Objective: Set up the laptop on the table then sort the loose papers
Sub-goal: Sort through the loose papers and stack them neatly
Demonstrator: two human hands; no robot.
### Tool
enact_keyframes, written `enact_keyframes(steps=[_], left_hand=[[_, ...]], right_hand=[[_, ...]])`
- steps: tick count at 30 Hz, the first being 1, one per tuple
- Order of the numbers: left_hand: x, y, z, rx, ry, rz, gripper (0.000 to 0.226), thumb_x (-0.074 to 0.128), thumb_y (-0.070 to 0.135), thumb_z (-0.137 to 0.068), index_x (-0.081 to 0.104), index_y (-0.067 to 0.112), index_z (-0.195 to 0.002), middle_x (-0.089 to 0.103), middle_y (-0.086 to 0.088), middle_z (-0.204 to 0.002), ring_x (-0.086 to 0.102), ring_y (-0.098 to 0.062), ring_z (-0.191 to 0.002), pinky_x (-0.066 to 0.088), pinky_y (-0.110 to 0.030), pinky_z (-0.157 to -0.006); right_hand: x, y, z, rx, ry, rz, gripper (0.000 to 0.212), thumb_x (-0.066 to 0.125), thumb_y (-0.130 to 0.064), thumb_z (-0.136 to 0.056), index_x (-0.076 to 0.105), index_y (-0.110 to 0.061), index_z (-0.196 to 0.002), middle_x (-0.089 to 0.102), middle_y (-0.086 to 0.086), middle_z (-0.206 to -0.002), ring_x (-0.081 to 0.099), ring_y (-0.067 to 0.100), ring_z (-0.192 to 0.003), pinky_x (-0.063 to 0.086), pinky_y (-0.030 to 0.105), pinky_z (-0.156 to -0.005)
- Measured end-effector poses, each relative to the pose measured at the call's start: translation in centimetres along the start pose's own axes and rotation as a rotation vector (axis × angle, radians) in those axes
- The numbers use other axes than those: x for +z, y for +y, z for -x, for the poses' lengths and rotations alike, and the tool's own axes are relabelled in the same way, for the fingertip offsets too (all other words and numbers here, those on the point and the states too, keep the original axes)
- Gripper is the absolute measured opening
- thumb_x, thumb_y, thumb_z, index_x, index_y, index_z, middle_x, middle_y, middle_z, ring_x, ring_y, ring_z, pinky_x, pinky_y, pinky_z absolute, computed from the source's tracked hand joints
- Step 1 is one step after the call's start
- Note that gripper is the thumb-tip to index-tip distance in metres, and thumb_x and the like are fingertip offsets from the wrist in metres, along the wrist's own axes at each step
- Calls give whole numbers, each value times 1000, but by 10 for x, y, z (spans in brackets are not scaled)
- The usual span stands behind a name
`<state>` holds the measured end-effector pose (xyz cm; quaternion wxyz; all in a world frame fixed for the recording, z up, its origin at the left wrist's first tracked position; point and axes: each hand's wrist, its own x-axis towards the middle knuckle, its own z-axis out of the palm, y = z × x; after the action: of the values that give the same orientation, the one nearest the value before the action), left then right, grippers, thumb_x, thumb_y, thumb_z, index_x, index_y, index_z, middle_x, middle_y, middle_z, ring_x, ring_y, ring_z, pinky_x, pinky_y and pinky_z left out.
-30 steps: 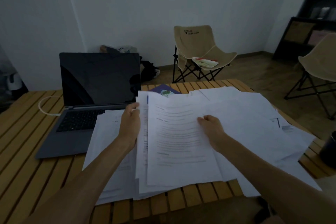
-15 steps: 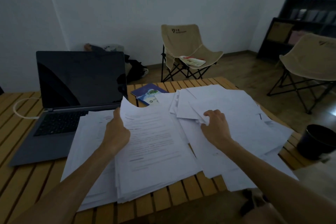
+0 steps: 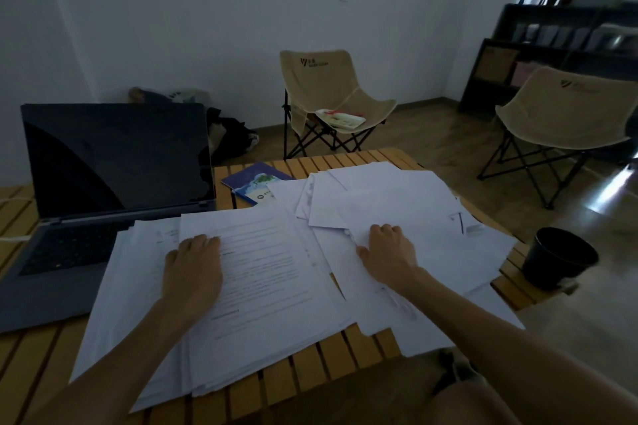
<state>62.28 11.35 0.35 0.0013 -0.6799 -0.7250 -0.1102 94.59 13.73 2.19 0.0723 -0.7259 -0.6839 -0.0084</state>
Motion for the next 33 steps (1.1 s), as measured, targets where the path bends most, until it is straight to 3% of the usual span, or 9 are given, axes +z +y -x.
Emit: enact_keyframes(steps=[4, 8, 11, 17, 21, 24, 28, 30, 33], left_hand=[[1, -2, -2, -13, -4, 5, 53, 39, 7, -94, 36, 15, -146, 40, -5, -147, 35, -24, -135, 27, -39, -113], [5, -3, -1, -27, 8, 33, 54, 38, 9, -95, 34, 16, -148, 37, -4, -151, 32, -23, -138, 23, -40, -115], [7, -4, 0, -26, 24, 25, 54, 37, 9, -95, 33, 17, -149, 34, -4, -153, 29, -23, -140, 21, -40, -116], [4, 1, 2, -20, 45, -48, 49, 40, 8, -95, 43, 11, -144, 43, -10, -147, 37, -28, -136, 22, -45, -117], [2, 6, 6, 10, 83, -42, 49, 50, 10, -91, 49, 9, -140, 41, -15, -149, 35, -32, -138, 16, -48, -119], [-8, 35, 11, 147, 79, 251, 41, 52, 14, -96, 52, 13, -137, 48, -8, -144, 42, -24, -133, 28, -39, -116], [-29, 80, 21, 234, -110, 757, 32, 53, 29, -99, 57, 23, -130, 60, 4, -129, 55, -4, -109, 41, -23, -96], [-40, 95, 24, 140, -261, 1015, 29, 51, 41, -98, 59, 30, -124, 64, 8, -123, 62, -5, -106, 49, -33, -99], [-62, 105, 22, -99, -497, 1593, 46, 43, 55, -94, 62, 22, -121, 69, -3, -120, 66, -22, -110, 53, -48, -94]], right_hand=[[-16, 27, -15, 143, 85, -208, 46, 53, -47, -97, 56, -14, -129, 64, 8, -128, 58, 27, -118, 45, 41, -102], [-29, 82, -32, 489, -104, -181, 95, 62, -69, -82, 33, -6, -146, 38, 20, -151, 35, 39, -140, 31, 51, -114], [-31, 102, -41, 508, -136, -184, 110, 66, -75, -74, 26, -6, -150, 30, 21, -155, 28, 40, -143, 25, 54, -115], [-33, 103, -35, 477, -29, -143, 84, 73, -58, -79, 40, -7, -137, 47, 19, -140, 43, 37, -131, 36, 50, -106], [-41, 102, -29, 503, -10, -437, 62, 78, -37, -83, 48, -8, -130, 58, 14, -129, 56, 31, -115, 49, 44, -96], [-68, 92, -26, 524, -101, -791, 51, 76, -16, -86, 53, 0, -129, 57, 16, -124, 56, 33, -111, 49, 44, -95], [-133, 64, -9, 450, -241, -1291, 32, 65, -2, -91, 57, -3, -122, 66, 16, -107, 65, 32, -92, 54, 44, -72], [-156, 37, 1, 278, -255, -1365, 30, 65, -10, -91, 63, -8, -121, 72, 14, -104, 70, 31, -94, 57, 42, -74], [-159, -28, 21, -13, -166, -1170, 18, 65, -23, -94, 70, -13, -107, 71, 8, -94, 70, 24, -85, 56, 36, -73]])
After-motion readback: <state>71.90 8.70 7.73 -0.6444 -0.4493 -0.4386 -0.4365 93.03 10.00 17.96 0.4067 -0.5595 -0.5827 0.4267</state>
